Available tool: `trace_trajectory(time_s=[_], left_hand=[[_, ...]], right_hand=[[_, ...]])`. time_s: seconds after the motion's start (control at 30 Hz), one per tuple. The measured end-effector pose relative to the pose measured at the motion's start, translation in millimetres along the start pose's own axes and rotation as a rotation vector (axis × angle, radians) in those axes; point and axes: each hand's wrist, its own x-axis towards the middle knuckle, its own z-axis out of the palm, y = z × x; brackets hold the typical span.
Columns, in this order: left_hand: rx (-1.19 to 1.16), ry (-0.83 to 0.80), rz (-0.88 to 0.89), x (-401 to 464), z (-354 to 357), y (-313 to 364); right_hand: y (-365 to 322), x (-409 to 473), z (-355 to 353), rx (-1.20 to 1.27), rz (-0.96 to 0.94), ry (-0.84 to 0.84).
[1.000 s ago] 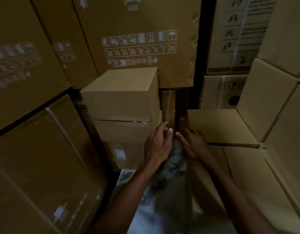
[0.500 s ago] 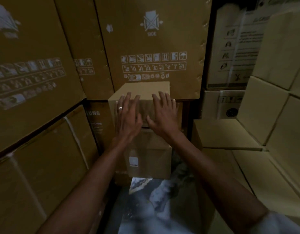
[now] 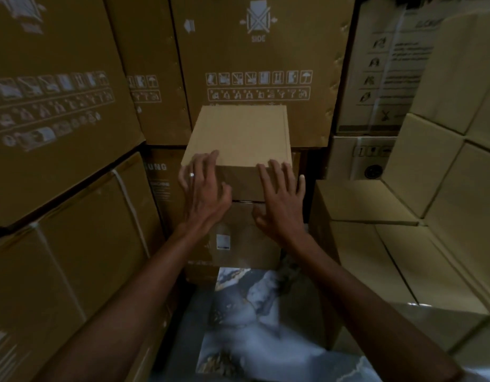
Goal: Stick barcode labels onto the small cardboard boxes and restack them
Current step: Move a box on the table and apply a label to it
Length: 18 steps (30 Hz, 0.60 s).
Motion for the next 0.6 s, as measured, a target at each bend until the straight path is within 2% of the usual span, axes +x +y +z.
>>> trace_trajectory(time_s=[0.07, 0.23, 0.47, 0.6], left_hand=[[-0.018, 0.004, -0.016, 7, -8, -2], [0.178, -0.182, 0.012, -16, -12, -4], [0.182, -0.204, -0.106, -97, -6, 7], [0.193, -0.243, -0.105, -137, -3, 3]], right_hand=[[-2, -21, 1, 0.002, -0.001, 0.0], [-11, -73, 4, 0.005, -0.017, 0.039], [-20, -141, 7, 0.056, 0.003, 0.065], [-24, -166, 8, 0.121, 0.022, 0.055]])
